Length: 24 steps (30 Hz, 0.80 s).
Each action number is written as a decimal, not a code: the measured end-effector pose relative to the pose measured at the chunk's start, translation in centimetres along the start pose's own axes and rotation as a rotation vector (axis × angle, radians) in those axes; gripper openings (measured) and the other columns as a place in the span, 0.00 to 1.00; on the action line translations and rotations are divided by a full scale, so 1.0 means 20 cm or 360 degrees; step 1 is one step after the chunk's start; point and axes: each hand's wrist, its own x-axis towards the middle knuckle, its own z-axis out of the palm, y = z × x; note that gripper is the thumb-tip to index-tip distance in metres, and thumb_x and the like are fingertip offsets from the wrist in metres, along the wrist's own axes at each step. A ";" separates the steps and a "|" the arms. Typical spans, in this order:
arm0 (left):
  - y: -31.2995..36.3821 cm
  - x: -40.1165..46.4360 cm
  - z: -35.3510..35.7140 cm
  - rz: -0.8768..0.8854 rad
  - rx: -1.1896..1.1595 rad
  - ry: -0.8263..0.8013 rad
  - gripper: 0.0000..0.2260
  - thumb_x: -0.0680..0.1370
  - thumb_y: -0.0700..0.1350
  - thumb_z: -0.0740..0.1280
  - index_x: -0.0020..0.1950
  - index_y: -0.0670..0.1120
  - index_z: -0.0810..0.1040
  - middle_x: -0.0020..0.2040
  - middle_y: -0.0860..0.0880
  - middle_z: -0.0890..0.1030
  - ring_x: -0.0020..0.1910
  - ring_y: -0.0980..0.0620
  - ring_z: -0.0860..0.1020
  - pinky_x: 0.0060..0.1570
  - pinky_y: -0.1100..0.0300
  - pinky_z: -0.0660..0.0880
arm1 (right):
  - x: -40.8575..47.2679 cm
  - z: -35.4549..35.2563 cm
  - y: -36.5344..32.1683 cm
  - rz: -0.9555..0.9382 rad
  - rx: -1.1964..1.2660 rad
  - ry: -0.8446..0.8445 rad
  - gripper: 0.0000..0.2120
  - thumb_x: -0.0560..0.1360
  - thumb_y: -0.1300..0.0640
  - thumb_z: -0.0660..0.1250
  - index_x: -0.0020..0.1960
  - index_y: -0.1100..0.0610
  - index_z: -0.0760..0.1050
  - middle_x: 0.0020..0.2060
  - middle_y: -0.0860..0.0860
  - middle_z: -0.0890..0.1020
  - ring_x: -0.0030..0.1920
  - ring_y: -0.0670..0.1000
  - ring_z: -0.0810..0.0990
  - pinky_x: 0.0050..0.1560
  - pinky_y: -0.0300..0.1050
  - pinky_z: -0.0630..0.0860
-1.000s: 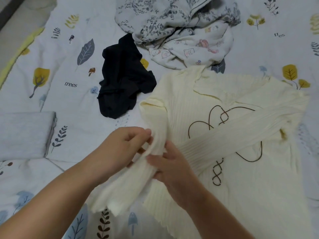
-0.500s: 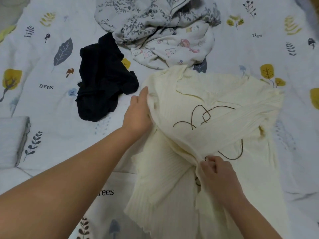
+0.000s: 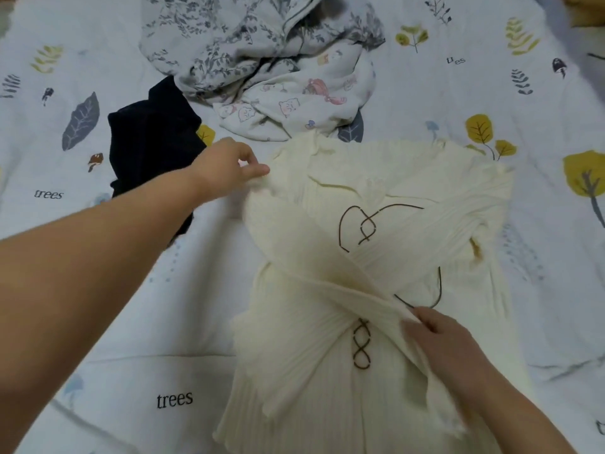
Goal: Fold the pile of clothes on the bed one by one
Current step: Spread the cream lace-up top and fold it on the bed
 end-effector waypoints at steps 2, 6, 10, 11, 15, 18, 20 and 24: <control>-0.01 0.02 0.06 -0.0094 -0.0020 0.0253 0.13 0.78 0.50 0.63 0.53 0.42 0.76 0.55 0.44 0.77 0.54 0.45 0.75 0.47 0.57 0.68 | 0.01 0.00 0.01 -0.0054 -0.0379 0.0168 0.14 0.79 0.44 0.55 0.46 0.51 0.74 0.39 0.46 0.78 0.42 0.47 0.75 0.40 0.41 0.67; -0.05 0.02 0.18 -0.0588 -0.0415 0.0154 0.14 0.80 0.45 0.60 0.60 0.37 0.72 0.57 0.39 0.76 0.52 0.41 0.75 0.45 0.53 0.74 | 0.02 0.02 -0.01 -0.0107 -0.0379 0.0409 0.11 0.80 0.48 0.53 0.50 0.50 0.72 0.42 0.46 0.76 0.44 0.48 0.73 0.46 0.44 0.68; -0.01 -0.01 0.22 -0.1013 -0.1213 -0.0114 0.16 0.79 0.50 0.62 0.57 0.37 0.73 0.46 0.43 0.78 0.39 0.47 0.76 0.33 0.56 0.74 | 0.06 0.04 -0.01 -0.0133 -0.0227 0.0356 0.06 0.78 0.47 0.60 0.49 0.48 0.72 0.38 0.43 0.78 0.41 0.45 0.75 0.40 0.42 0.69; 0.00 -0.02 0.21 -0.1042 -0.1284 -0.0154 0.16 0.78 0.50 0.65 0.57 0.38 0.74 0.44 0.44 0.78 0.39 0.48 0.76 0.34 0.56 0.74 | 0.07 0.04 -0.01 -0.0133 -0.0210 0.0303 0.05 0.76 0.48 0.62 0.47 0.49 0.73 0.37 0.44 0.77 0.39 0.44 0.75 0.38 0.40 0.68; -0.04 0.01 0.18 -0.1053 -0.1113 0.0012 0.19 0.72 0.43 0.72 0.60 0.38 0.72 0.54 0.42 0.77 0.49 0.45 0.76 0.45 0.50 0.75 | 0.09 0.01 -0.01 -0.0185 -0.0095 0.0152 0.13 0.75 0.54 0.65 0.33 0.52 0.69 0.27 0.46 0.71 0.30 0.45 0.69 0.32 0.40 0.64; -0.04 0.06 0.10 -0.0731 -0.0133 0.0468 0.11 0.72 0.40 0.70 0.52 0.39 0.74 0.48 0.41 0.76 0.44 0.44 0.73 0.39 0.54 0.69 | 0.10 -0.01 0.01 -0.0205 0.0034 0.0052 0.16 0.76 0.56 0.64 0.30 0.53 0.67 0.26 0.46 0.69 0.29 0.45 0.67 0.31 0.39 0.62; 0.04 0.09 0.05 -0.0648 -0.0312 0.0560 0.11 0.72 0.38 0.68 0.52 0.41 0.70 0.42 0.45 0.72 0.41 0.47 0.71 0.35 0.57 0.68 | 0.11 -0.03 0.02 -0.0179 0.0115 -0.0027 0.16 0.76 0.56 0.65 0.30 0.55 0.68 0.25 0.46 0.68 0.26 0.43 0.66 0.30 0.37 0.61; 0.27 0.07 0.01 -0.0565 -0.1998 -0.0001 0.07 0.80 0.40 0.61 0.56 0.40 0.71 0.41 0.44 0.77 0.34 0.46 0.81 0.27 0.60 0.78 | 0.12 -0.11 0.06 -0.0063 0.0050 0.0055 0.16 0.76 0.56 0.64 0.30 0.55 0.67 0.26 0.46 0.70 0.28 0.45 0.68 0.33 0.41 0.63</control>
